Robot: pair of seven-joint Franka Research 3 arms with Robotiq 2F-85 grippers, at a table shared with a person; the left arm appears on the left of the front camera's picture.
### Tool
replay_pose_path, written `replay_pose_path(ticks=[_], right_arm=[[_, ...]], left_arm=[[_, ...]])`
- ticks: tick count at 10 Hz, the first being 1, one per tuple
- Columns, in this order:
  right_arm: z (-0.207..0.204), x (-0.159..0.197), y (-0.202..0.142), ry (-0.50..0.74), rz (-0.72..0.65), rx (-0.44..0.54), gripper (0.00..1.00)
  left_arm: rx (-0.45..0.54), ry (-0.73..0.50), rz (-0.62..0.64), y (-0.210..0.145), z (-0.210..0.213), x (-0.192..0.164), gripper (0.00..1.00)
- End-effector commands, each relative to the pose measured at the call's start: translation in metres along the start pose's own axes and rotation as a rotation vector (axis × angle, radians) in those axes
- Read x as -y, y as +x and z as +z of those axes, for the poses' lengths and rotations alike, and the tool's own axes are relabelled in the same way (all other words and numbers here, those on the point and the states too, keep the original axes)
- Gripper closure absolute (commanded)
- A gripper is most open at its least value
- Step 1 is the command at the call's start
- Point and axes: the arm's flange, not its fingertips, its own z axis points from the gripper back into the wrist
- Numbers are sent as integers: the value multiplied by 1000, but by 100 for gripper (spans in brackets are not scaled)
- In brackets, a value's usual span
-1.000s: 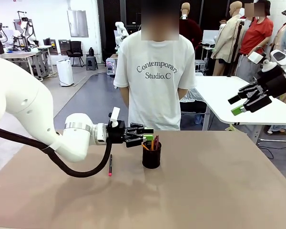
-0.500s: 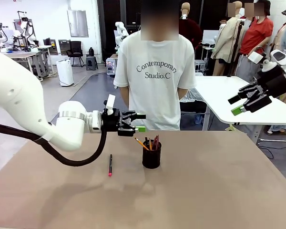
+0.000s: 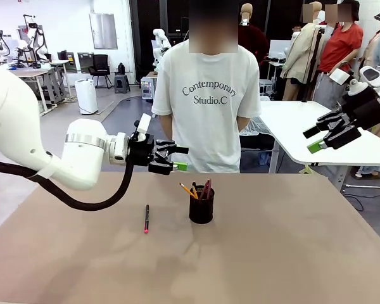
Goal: Place the pens into the pen holder.
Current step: Pick up a writing instrument from the table and place it into the Pen holder.
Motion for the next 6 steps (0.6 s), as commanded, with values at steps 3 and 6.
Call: replay_pose_path(ticks=[3,6], right_arm=[[-1,0,2,-12,7,-7,0],[-1,0,2,-12,7,-7,0]], left_arm=[[3,0,5,-5,-1,0,0],[-310,-107,174,22,46,4,0]])
